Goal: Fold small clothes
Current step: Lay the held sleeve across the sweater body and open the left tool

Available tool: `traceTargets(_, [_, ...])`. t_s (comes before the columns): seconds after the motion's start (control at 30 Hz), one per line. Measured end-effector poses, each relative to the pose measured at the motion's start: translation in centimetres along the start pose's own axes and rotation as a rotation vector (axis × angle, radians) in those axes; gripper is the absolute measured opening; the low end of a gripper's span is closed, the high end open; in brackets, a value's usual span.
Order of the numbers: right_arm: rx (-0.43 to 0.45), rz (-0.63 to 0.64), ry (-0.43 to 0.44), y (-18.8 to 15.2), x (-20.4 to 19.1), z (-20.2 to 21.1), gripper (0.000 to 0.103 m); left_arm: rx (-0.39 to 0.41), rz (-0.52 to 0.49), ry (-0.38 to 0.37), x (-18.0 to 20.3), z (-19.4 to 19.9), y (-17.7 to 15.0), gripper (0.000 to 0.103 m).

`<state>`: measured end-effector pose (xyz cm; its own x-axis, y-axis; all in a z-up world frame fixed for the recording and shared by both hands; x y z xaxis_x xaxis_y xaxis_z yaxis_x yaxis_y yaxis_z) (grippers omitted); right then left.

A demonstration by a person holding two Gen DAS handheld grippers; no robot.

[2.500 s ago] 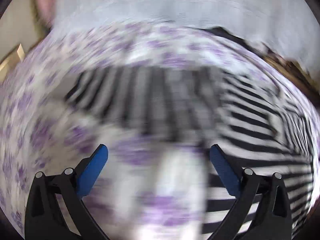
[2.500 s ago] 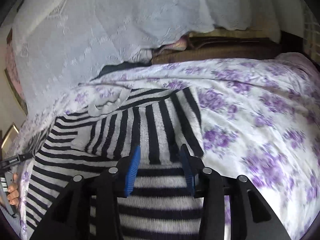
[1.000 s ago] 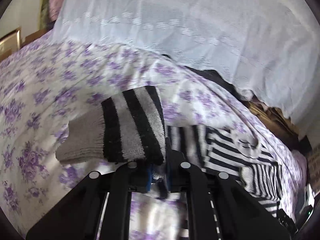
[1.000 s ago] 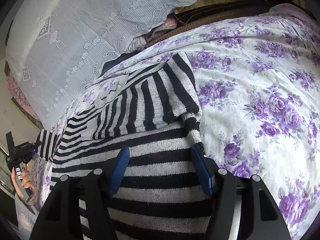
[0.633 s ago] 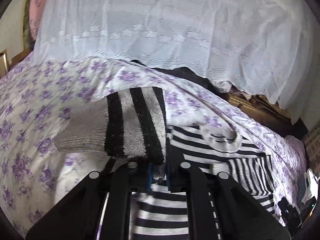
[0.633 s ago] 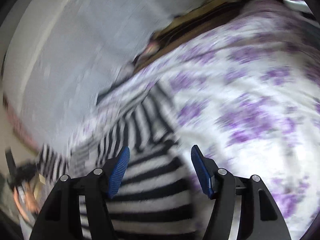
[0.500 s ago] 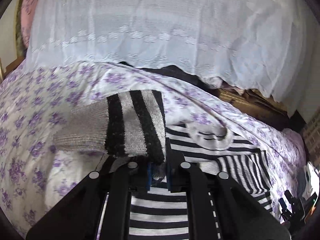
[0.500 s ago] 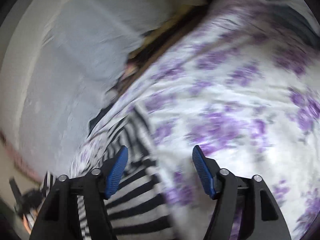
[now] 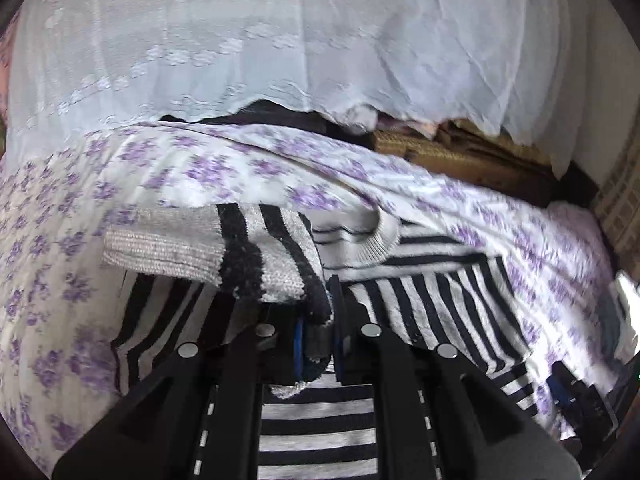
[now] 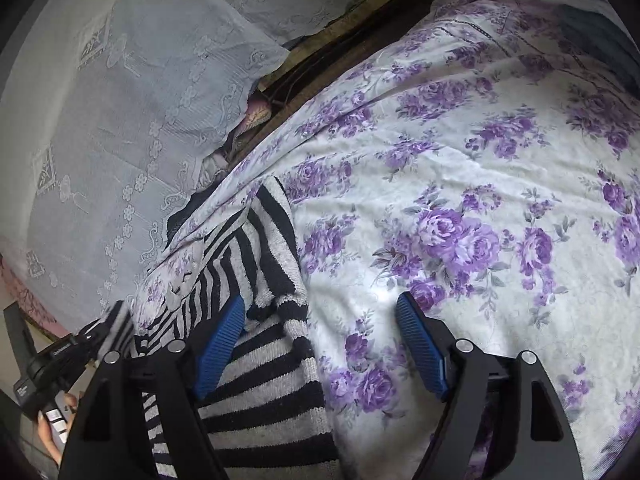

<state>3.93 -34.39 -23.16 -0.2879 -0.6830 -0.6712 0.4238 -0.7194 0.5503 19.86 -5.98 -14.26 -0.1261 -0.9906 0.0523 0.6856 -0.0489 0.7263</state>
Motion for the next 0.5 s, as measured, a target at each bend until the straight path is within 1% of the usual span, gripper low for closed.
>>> traceTargets(0.07, [-0.003,0.005,0.000,-0.1,0.0,-0.1,0.082,-0.010,-0.043,0.017,1.6,-1.1,-1.1,0.010])
traceTargets(0.13, [-0.004,0.007,-0.001,-0.1,-0.1,-0.3,0.082,-0.036,-0.107,0.069,3.2,-3.1,-2.9,0.011])
traceTargets(0.17, [-0.006,0.009,0.000,0.0,-0.1,-0.4,0.082,-0.047,-0.129,0.093,3.7,-3.8,-3.5,0.013])
traceTargets(0.2, [-0.006,0.010,0.000,0.1,0.0,-0.4,0.082,-0.069,-0.162,0.122,4.2,-4.9,-4.5,0.019])
traceTargets(0.23, [-0.007,0.011,-0.001,0.1,-0.1,-0.5,0.082,-0.096,-0.191,0.148,4.5,-5.8,-5.3,0.028])
traceTargets(0.27, [-0.007,0.013,-0.001,0.1,-0.1,-0.5,0.082,-0.110,-0.215,0.166,4.7,-6.3,-5.7,0.040])
traceTargets(0.3, [-0.007,0.015,-0.001,0.1,-0.1,-0.6,0.083,-0.102,-0.231,0.181,4.8,-6.2,-5.7,0.049])
traceTargets(0.33, [-0.008,0.019,-0.001,0.1,-0.1,-0.7,0.083,-0.087,-0.243,0.190,4.9,-5.8,-5.6,0.060])
traceTargets(0.37, [-0.010,0.022,-0.001,0.2,-0.1,-0.7,0.083,-0.065,-0.251,0.190,5.0,-5.1,-5.5,0.091])
traceTargets(0.4, [-0.010,0.025,0.000,0.2,-0.1,-0.7,0.083,-0.037,-0.258,0.188,5.1,-4.3,-5.4,0.099])
traceTargets(0.43, [-0.011,0.026,0.000,0.2,-0.1,-0.7,0.083,-0.012,-0.269,0.185,5.1,-3.5,-5.3,0.099])
traceTargets(0.5, [-0.009,0.025,0.001,0.1,-0.1,-0.7,0.083,0.005,-0.311,0.174,5.3,-2.1,-5.3,0.099])
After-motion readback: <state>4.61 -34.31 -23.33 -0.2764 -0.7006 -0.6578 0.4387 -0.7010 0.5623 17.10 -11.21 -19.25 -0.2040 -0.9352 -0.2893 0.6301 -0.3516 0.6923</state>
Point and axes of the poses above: each gripper's, at about its wrist camera, not at the fingertips, and z roughly against the way its jaws point, x to its right, y to its top, the point moved 6 cm from there along -z, roughly the way its jaws point, and after that the axes turned 6 degrees about y, right-handed, at the moved point
